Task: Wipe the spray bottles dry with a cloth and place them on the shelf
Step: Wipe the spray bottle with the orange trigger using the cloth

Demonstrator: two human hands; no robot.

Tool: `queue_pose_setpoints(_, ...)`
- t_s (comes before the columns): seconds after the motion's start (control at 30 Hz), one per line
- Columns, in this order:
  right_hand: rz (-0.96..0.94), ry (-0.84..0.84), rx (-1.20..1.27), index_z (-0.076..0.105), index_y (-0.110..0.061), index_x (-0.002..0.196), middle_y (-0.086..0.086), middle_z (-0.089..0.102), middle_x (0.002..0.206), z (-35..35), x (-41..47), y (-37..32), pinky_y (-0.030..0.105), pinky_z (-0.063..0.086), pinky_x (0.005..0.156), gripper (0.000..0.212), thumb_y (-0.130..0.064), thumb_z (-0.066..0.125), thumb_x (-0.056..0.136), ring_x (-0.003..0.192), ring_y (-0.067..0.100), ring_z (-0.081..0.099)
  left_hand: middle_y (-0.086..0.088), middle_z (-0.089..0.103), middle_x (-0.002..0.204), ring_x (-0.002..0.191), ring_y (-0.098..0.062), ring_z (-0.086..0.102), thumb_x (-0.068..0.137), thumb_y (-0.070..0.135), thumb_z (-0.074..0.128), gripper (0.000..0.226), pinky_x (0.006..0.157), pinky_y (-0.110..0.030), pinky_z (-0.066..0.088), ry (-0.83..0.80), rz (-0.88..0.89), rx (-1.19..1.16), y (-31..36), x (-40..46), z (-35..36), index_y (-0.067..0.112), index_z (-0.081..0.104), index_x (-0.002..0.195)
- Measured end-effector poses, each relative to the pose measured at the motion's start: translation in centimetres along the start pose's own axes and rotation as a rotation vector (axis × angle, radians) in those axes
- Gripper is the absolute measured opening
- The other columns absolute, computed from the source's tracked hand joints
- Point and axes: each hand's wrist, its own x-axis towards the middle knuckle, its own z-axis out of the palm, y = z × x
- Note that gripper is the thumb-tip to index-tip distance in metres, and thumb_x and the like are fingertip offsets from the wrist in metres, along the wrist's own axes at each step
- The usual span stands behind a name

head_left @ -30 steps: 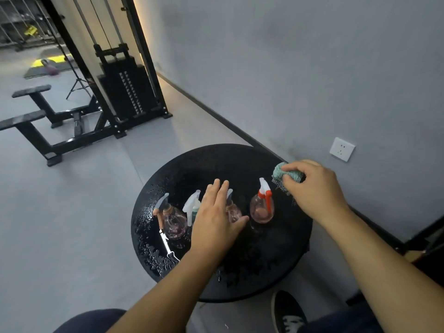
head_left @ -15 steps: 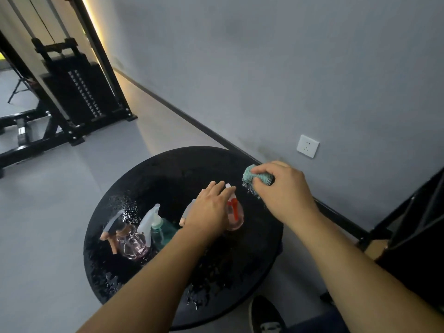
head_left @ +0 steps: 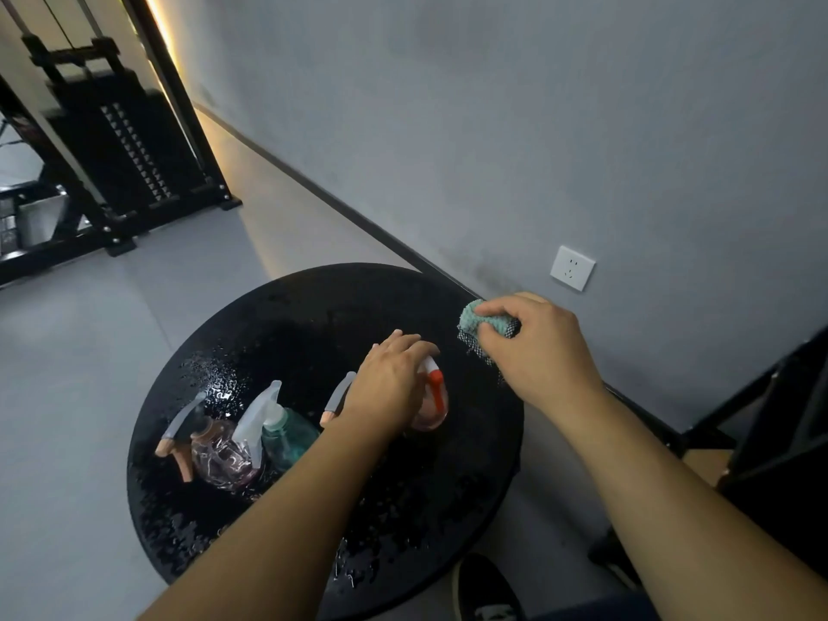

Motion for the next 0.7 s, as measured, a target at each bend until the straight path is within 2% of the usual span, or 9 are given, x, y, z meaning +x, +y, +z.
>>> queue_pose_setpoints(0.07, 0.001, -0.002, -0.007, 0.079, -0.022, 0.108, -0.009, 0.07, 0.11, 0.1, 0.0, 0.1, -0.008, 0.034, 0.067, 0.021, -0.014, 0.07, 0.091, 0.085, -0.001, 0.058, 0.001, 0.053, 0.149, 0.144, -0.025, 0.045, 0.101, 0.023, 0.071, 0.043, 0.12, -0.045, 0.041, 0.034, -0.027, -0.016, -0.2, 0.1, 0.2, 0.032, 0.062, 0.142)
queue_pose_setpoints(0.13, 0.003, -0.002, -0.004, 0.079, -0.023, 0.107, -0.009, 0.07, 0.109, 0.1, 0.0, 0.2, -0.008, 0.035, 0.067, 0.02, -0.014, 0.07, 0.091, 0.082, -0.003, 0.057, 0.0, 0.054, 0.135, 0.129, -0.023, 0.051, 0.101, 0.033, 0.07, 0.037, 0.106, -0.039, 0.049, 0.063, -0.07, -0.028, -0.2, 0.0, 0.2, 0.031, 0.065, 0.138)
queue_pose_setpoints(0.27, 0.009, -0.007, 0.002, 0.079, -0.021, 0.108, -0.008, 0.07, 0.11, 0.1, 0.0, 0.2, -0.007, 0.036, 0.066, 0.021, -0.014, 0.07, 0.091, 0.081, -0.004, 0.057, 0.001, 0.05, 0.113, 0.1, -0.019, 0.056, 0.099, 0.044, 0.071, 0.035, 0.078, -0.032, 0.046, 0.011, -0.175, -0.074, 0.1, -0.1, 0.0, 0.024, 0.067, 0.128)
queue_pose_setpoints(0.37, 0.003, -0.005, 0.001, 0.079, -0.02, 0.108, -0.007, 0.07, 0.11, 0.1, 0.0, 0.0, -0.007, 0.036, 0.066, 0.021, -0.013, 0.07, 0.091, 0.08, -0.005, 0.057, 0.0, 0.051, 0.108, 0.092, -0.02, 0.059, 0.099, 0.039, 0.068, 0.028, 0.074, -0.034, 0.049, -0.001, -0.217, -0.166, 0.3, -0.2, 0.3, 0.022, 0.067, 0.122)
queue_pose_setpoints(0.43, 0.002, -0.007, 0.0, 0.079, -0.02, 0.109, -0.007, 0.07, 0.111, 0.0, 0.0, 0.0, -0.008, 0.036, 0.066, 0.021, -0.013, 0.069, 0.092, 0.083, -0.002, 0.058, -0.003, 0.059, 0.107, 0.091, -0.021, 0.062, 0.102, 0.033, 0.061, 0.023, 0.074, -0.037, 0.054, -0.011, -0.227, -0.177, 0.3, -0.2, 0.5, 0.019, 0.067, 0.119)
queue_pose_setpoints(0.5, 0.002, -0.004, -0.001, 0.079, -0.02, 0.109, -0.007, 0.07, 0.112, -0.1, 0.0, 0.0, -0.008, 0.035, 0.066, 0.021, -0.013, 0.07, 0.092, 0.086, 0.001, 0.059, -0.005, 0.067, 0.098, 0.082, -0.021, 0.065, 0.102, 0.032, 0.06, 0.019, 0.064, -0.035, 0.053, -0.002, -0.261, -0.192, 0.4, -0.3, 0.6, 0.016, 0.068, 0.111)
queue_pose_setpoints(0.6, 0.003, -0.006, -0.001, 0.079, -0.02, 0.11, -0.006, 0.07, 0.113, -0.1, 0.0, 0.1, -0.009, 0.035, 0.067, 0.021, -0.014, 0.069, 0.093, 0.09, 0.002, 0.06, 0.0, 0.067, 0.087, 0.07, -0.013, 0.062, 0.098, 0.043, 0.071, 0.024, 0.053, -0.027, 0.041, 0.014, -0.356, -0.271, 0.7, -0.5, 0.8, 0.02, 0.062, 0.099)
queue_pose_setpoints(0.7, -0.002, -0.009, -0.003, 0.078, -0.019, 0.111, -0.005, 0.07, 0.114, -0.1, 0.0, 0.2, -0.009, 0.036, 0.066, 0.021, -0.014, 0.069, 0.094, 0.091, 0.003, 0.06, 0.003, 0.068, 0.094, 0.078, -0.01, 0.066, 0.094, 0.048, 0.078, 0.032, 0.059, -0.024, 0.046, -0.006, -0.366, -0.342, 0.8, -0.7, 1.2, 0.024, 0.059, 0.105)
